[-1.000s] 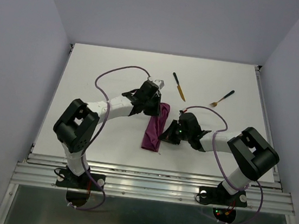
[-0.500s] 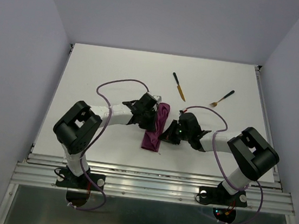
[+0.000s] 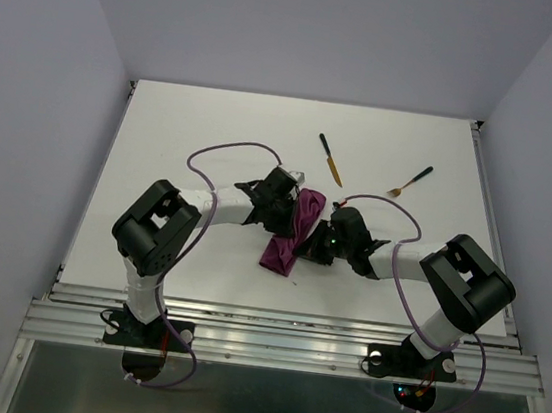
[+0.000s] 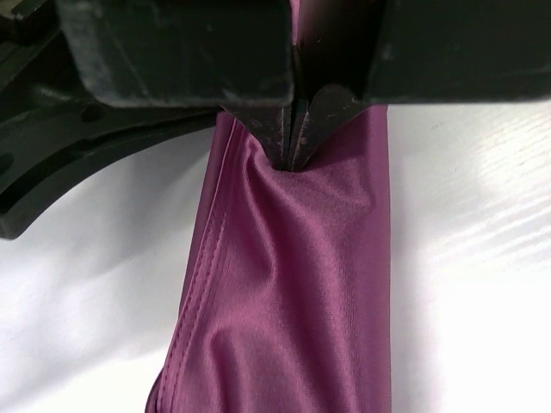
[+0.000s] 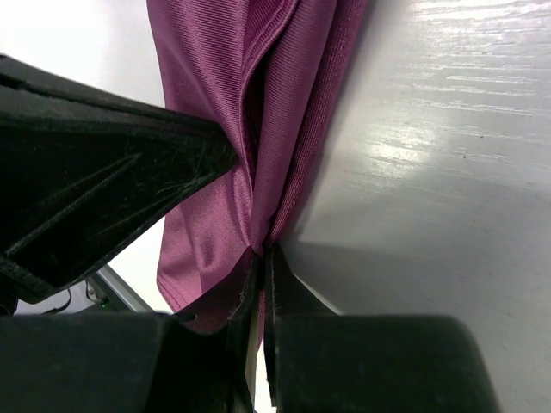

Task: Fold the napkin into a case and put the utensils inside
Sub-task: Smooth out the smaller rectangle-folded napkin at the center of the board.

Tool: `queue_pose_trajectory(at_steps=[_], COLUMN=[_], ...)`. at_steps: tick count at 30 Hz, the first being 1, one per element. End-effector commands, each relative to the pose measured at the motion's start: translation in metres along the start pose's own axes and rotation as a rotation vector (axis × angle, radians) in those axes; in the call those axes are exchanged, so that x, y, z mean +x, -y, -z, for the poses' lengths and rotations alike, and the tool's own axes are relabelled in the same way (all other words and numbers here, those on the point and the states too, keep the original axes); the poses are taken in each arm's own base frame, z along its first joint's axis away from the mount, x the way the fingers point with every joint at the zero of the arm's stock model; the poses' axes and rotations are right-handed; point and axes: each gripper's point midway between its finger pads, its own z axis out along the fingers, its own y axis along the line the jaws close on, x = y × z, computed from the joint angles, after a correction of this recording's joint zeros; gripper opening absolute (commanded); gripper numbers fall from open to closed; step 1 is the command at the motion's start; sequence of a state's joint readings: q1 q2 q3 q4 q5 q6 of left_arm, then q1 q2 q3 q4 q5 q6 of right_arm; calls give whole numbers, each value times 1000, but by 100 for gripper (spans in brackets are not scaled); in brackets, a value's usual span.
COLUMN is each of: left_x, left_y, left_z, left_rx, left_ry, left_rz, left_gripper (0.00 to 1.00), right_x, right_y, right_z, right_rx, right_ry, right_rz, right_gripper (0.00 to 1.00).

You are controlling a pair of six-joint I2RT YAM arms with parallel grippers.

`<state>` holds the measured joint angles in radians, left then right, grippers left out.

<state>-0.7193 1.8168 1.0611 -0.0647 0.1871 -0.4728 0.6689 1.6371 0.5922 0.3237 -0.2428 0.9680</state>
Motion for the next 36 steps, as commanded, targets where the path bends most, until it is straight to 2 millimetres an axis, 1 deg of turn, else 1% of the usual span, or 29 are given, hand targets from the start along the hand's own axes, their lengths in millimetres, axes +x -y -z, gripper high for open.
queue_pose_trajectory(at_steps=[1,3,11,16,22,36], left_x=[-13,-16,-27,-30,-39,-65], left_y=[4,7,18,23,29,36], left_z=[-11,-14,-16,-24,-33,-42], left_rx=[0,8,39,56,71,98], left_ry=[22,19,31,21,22,55], left_rz=[-9,-9,-6,-9,-5,31], left_gripper=[0,0,0,0,0,0], right_x=[-1,-1,-1,-1,-1,0], right_y=[4,3,4,4,4,4], right_z=[-1,-1,1,2,2,4], right_rx=[26,23,24,23,23,24], right_ry=[4,5,8,10,10,6], right_rz=[11,13,14,16,14,23], right_gripper=[1,1,1,1,1,1])
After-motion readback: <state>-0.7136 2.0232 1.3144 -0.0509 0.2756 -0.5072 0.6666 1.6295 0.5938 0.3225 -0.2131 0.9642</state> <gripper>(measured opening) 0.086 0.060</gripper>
